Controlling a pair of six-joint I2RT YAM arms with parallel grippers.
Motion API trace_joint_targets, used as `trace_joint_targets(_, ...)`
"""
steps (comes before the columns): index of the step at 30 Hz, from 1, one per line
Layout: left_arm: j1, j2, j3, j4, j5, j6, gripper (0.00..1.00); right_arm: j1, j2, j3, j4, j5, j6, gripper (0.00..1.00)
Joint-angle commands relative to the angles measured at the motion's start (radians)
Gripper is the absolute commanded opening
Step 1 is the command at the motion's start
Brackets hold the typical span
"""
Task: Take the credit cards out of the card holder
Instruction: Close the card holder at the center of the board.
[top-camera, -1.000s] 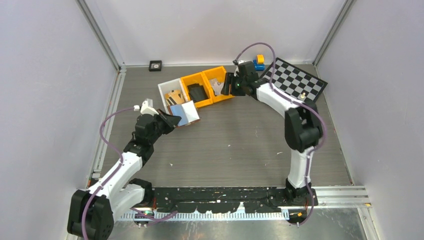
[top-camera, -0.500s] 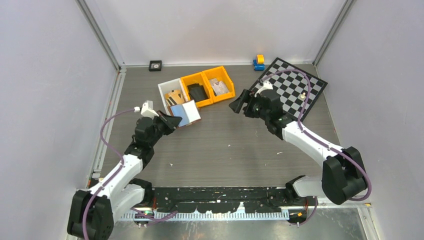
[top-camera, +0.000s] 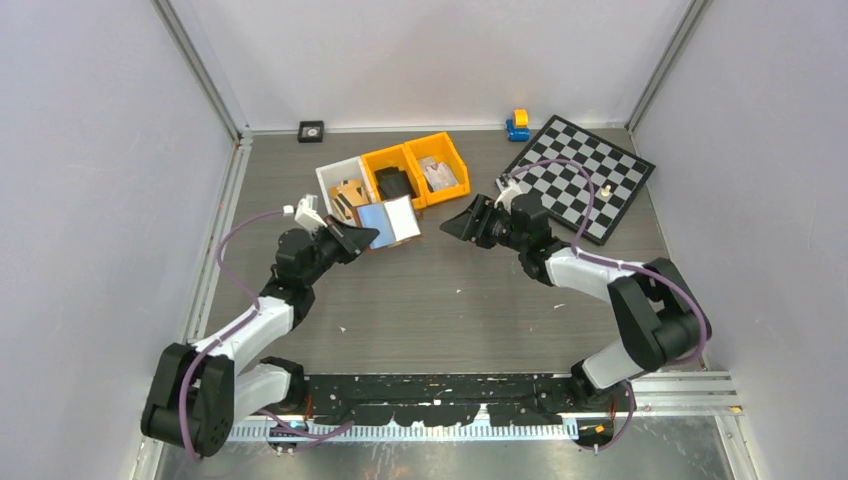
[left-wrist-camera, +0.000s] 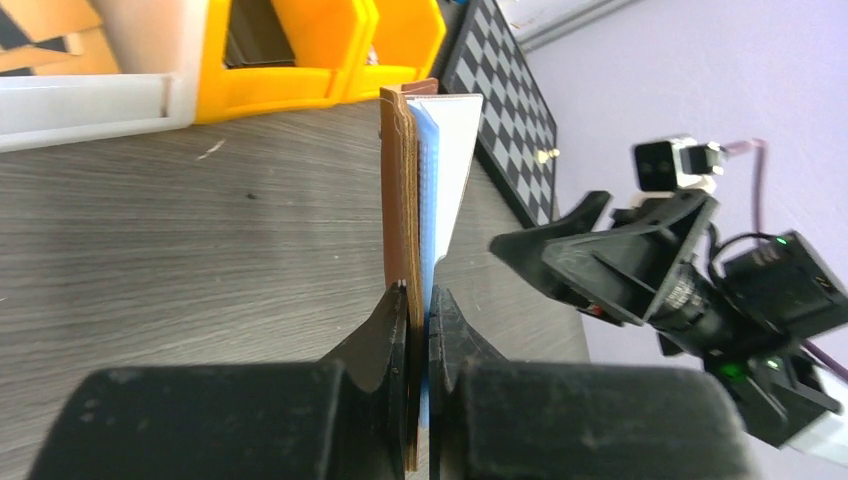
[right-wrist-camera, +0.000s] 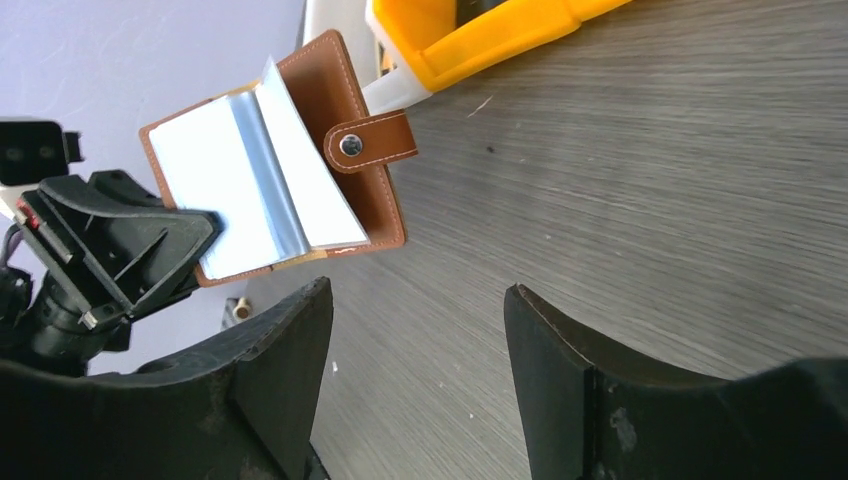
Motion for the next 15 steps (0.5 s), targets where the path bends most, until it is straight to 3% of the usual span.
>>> trace_joint_targets(1,0.004,0.065,0.003,0.242,0.122,-0.056,0.0,0.007,0.087,0.005,0.244,-0.16,0.081,0.68)
trace_joint_targets(5,0.004,0.118,0.015,0.3,0.168,-0.089,0.0,0.007,0.119,-0.015,0.358,-0.213,0.117,0.68)
trace_joint_targets(11,0.004,0.187,0.041,0.376,0.246,-0.133,0.0,0.007,0.119,-0.014,0.36,-0.228,0.113,0.54)
trace_joint_targets(15,0.004,0.245,0.044,0.481,0.295,-0.178,0.0,0.008,0.128,-0.005,0.337,-0.221,0.109,0.54)
